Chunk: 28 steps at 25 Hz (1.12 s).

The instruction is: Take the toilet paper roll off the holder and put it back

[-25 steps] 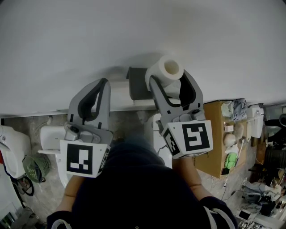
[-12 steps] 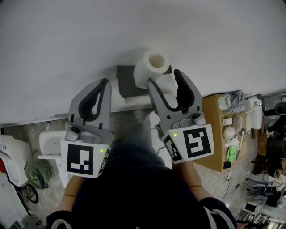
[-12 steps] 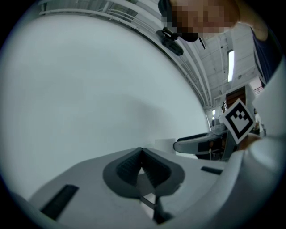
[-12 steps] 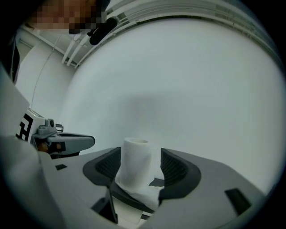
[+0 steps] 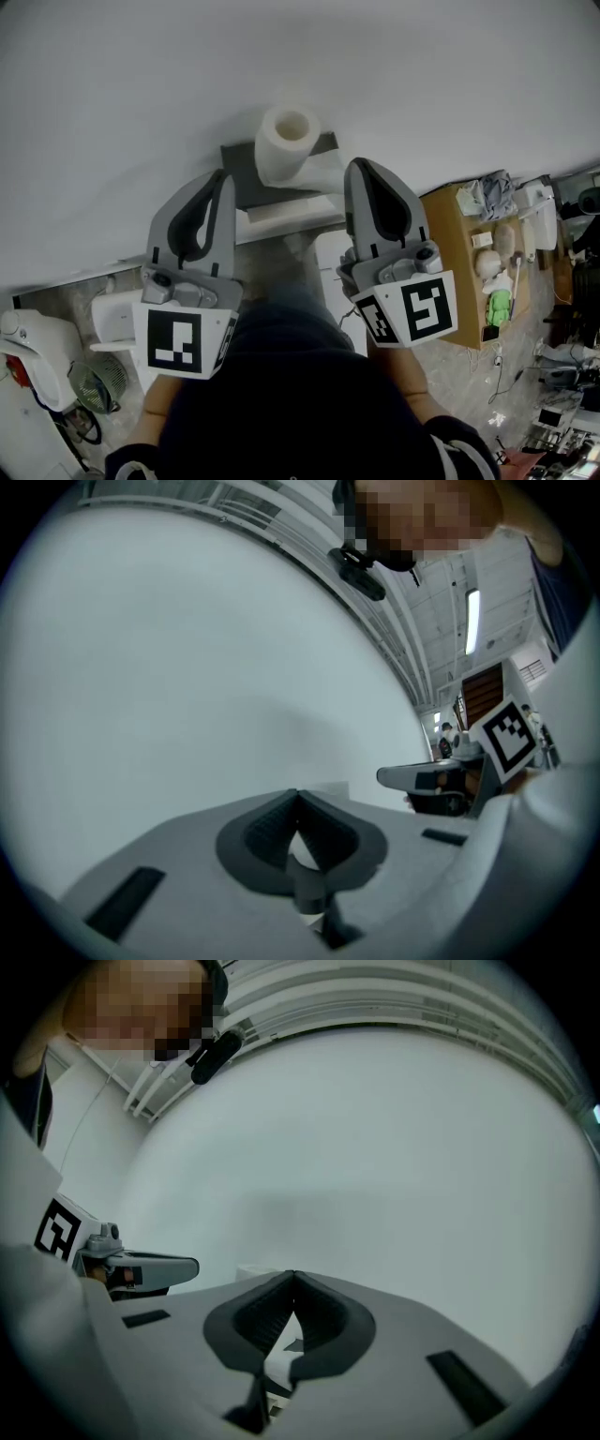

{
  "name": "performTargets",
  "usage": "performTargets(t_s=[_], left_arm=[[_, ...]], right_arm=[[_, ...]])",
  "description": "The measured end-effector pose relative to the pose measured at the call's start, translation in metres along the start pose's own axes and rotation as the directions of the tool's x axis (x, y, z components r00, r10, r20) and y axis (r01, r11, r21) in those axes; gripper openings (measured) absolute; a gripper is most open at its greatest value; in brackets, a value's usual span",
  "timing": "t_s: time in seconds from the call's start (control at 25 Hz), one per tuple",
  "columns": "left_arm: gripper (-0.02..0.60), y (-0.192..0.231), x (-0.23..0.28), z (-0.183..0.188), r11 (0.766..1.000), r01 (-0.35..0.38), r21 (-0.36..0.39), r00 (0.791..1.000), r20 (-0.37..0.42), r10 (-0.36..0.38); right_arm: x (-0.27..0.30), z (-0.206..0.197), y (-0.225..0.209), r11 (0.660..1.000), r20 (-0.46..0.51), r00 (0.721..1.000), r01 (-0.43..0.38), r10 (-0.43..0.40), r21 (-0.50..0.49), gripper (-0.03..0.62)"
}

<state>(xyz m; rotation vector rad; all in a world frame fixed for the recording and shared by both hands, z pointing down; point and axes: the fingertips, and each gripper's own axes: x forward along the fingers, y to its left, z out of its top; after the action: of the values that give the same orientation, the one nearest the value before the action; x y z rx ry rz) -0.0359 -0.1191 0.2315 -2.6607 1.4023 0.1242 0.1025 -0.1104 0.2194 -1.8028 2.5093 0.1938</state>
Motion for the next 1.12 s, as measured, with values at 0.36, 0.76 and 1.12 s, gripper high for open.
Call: performTargets(t_s=[0.36, 0.76, 1.12], left_arm=[[0.002, 0.007, -0.002, 0.010, 0.996, -0.082, 0.045, 0.997, 0.000, 0.082], [0.002, 0.009, -0.004, 0.007, 0.993, -0.108, 0.047, 0.994, 0.005, 0.108], [0.002, 0.007, -0.007, 0.006, 0.994, -0.105, 0.030, 0.994, 0.008, 0.105]], right_arm=[[-0.012, 0.005, -0.021, 1.000, 0.061, 0.998, 0.020, -0.021, 0.020, 0.017], [-0.016, 0.002, -0.024, 0.999, 0.071, 0.996, 0.046, -0.044, -0.017, 0.015], [-0.017, 0.005, -0.023, 0.998, 0.067, 0.997, 0.045, -0.042, -0.041, 0.015]])
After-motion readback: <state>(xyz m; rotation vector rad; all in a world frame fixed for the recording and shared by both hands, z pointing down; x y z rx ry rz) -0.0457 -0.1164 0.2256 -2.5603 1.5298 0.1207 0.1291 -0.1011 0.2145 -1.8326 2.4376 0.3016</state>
